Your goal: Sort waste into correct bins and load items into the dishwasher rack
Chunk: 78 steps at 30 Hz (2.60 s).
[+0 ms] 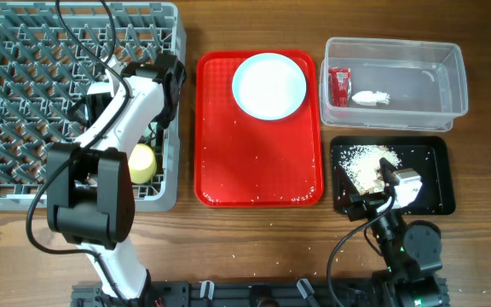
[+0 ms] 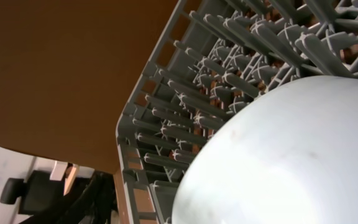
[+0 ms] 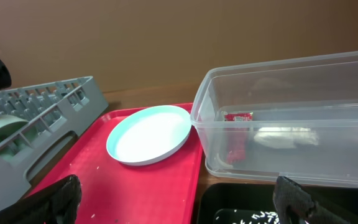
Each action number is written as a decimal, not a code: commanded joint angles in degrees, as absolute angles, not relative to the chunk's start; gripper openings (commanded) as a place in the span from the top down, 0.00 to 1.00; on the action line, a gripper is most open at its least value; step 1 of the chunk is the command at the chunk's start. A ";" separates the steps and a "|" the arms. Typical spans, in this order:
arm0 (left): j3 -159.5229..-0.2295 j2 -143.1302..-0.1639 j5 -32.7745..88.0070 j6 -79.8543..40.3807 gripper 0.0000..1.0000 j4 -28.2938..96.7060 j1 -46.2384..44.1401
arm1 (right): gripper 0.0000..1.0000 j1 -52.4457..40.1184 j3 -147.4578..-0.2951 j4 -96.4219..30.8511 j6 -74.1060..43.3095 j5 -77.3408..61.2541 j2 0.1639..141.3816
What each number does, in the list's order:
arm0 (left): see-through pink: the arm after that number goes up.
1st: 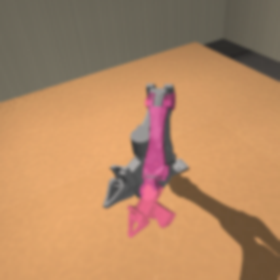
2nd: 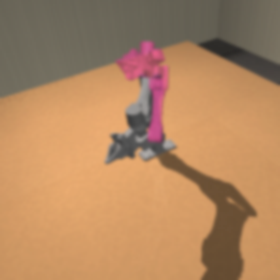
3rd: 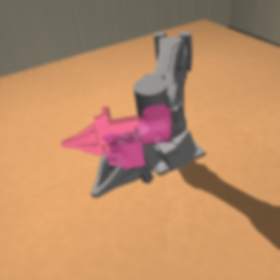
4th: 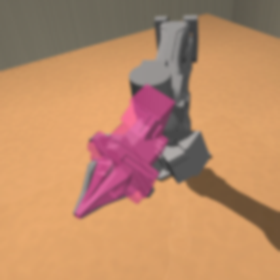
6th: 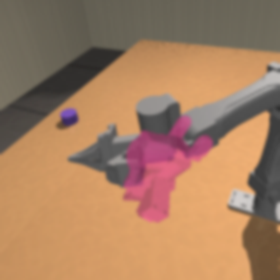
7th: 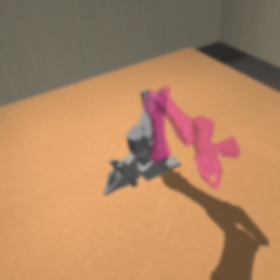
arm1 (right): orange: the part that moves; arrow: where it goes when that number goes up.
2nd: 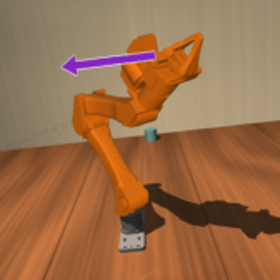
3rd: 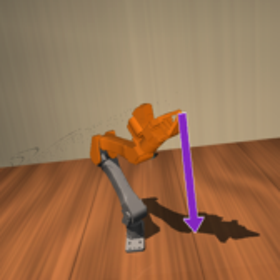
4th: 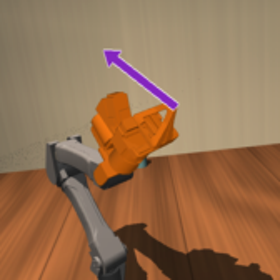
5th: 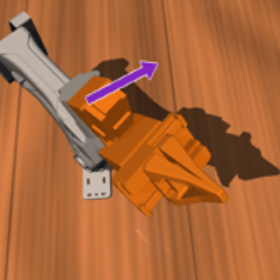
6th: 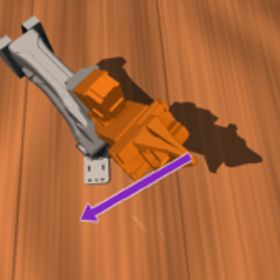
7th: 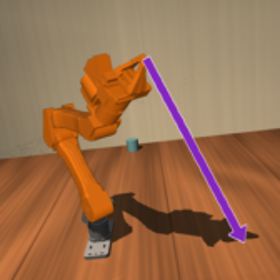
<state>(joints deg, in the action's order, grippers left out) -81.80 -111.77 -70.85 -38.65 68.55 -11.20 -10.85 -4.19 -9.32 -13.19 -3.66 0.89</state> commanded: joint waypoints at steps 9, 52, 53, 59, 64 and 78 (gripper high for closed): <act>-83.00 -92.23 -42.30 -36.14 0.00 67.09 -11.46 | 0.00 -10.52 -4.10 -9.04 -13.72 -4.40 0.43; -87.07 -91.59 -21.98 -31.70 0.96 65.28 -23.79 | 0.00 -10.52 -4.10 -9.04 -13.72 -4.40 0.43; -87.07 -88.07 -26.00 -30.70 0.96 66.83 -23.79 | 0.00 -10.52 -4.10 -9.04 -13.72 -4.40 0.43; -87.00 -76.40 -62.52 -30.46 0.96 78.24 -21.67 | 0.00 -10.52 -4.10 -9.04 -13.69 -4.40 0.43; -86.96 -78.56 -71.48 -30.46 0.96 75.18 -10.98 | 0.01 -10.52 -4.10 -9.04 -13.69 -4.40 0.43; -80.55 -91.68 -75.81 -30.30 0.93 62.92 -4.95 | 0.00 -10.52 -4.10 -9.04 -13.69 -4.40 0.43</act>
